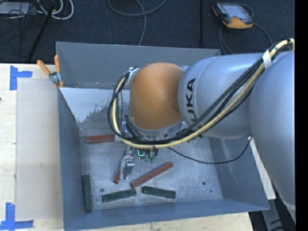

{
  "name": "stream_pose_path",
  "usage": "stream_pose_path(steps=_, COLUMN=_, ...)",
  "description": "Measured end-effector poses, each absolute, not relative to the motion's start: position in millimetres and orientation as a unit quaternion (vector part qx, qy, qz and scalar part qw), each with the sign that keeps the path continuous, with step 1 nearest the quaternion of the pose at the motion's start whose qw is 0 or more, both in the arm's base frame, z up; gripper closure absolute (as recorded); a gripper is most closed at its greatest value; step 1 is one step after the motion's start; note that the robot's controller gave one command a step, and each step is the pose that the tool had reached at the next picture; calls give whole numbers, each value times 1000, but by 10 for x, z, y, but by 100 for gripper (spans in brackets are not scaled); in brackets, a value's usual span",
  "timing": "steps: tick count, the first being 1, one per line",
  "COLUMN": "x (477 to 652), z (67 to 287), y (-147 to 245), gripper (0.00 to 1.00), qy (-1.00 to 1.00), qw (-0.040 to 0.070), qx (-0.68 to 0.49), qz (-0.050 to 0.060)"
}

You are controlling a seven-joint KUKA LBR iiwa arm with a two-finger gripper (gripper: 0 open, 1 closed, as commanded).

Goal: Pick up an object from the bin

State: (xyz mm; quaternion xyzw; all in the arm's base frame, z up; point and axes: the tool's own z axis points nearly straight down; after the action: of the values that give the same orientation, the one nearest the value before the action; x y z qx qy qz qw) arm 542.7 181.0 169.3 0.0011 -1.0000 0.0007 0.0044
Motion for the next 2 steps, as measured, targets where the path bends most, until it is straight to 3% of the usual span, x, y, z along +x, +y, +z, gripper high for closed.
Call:
stream_pose_path(steps=1, x=5446, z=1737, y=1803, gripper=0, qy=-1000, qw=1, qx=-1, qz=0)
stream_pose_path(steps=2, x=5560, z=802, y=1343, gripper=100, qy=-997, qw=-9, qx=79, qz=-3)
